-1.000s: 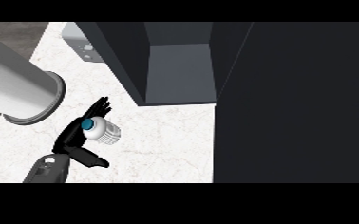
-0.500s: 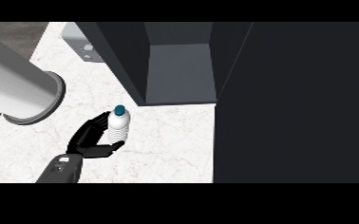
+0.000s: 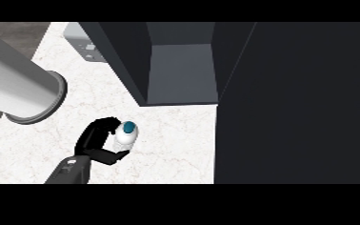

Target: Pick up the bottled water, place it into the cabinet and close the cabinet

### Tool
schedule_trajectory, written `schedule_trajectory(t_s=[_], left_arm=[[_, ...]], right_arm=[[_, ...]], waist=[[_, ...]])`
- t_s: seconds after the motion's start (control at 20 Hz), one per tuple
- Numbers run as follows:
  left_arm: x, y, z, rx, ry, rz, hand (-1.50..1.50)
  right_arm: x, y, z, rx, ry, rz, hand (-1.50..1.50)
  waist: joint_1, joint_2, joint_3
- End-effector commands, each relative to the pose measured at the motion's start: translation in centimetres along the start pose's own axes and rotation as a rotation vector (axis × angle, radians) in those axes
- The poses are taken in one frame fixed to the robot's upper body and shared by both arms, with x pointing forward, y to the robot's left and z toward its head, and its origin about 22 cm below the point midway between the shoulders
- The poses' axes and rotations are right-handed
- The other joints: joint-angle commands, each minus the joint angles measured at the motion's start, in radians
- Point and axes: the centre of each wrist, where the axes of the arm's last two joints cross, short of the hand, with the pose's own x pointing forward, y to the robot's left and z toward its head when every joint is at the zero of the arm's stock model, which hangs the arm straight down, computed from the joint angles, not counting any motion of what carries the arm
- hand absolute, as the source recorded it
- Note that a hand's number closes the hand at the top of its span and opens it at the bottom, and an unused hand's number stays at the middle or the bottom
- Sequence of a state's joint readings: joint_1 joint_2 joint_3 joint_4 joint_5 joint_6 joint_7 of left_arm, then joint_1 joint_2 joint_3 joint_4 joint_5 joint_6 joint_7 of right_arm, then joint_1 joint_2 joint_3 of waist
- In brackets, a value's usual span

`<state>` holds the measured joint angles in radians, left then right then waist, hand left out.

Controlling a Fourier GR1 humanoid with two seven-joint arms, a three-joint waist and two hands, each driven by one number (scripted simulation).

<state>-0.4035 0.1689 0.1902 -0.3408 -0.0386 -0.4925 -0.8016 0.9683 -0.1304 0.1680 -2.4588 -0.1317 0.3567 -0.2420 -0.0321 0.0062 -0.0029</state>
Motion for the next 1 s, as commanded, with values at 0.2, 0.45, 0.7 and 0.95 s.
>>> schedule_trajectory(t_s=[0.2,0.45,0.7,0.95], left_arm=[[-3.5,-3.1,2.6,0.349,-0.22,0.115,1.5],[-4.4,-6.1,1.8,0.321,-0.254,0.086,1.5],[-1.4,-6.8,-2.4,0.261,-0.238,0.142,1.5],[-0.2,-9.3,-3.9,0.231,-0.251,0.138,1.5]], right_arm=[[2.0,0.4,0.4,-0.008,-0.005,-0.006,-1.5],[2.3,0.2,0.2,-0.011,-0.024,-0.013,-1.5],[1.6,-0.7,-0.1,-0.011,-0.021,-0.034,-1.5],[3.0,0.7,0.1,0.0,-0.026,-0.041,-1.5]], waist=[[0.02,-0.008,0.002],[0.019,-0.009,0.002],[0.03,-0.01,0.004],[0.018,-0.015,0.003]])
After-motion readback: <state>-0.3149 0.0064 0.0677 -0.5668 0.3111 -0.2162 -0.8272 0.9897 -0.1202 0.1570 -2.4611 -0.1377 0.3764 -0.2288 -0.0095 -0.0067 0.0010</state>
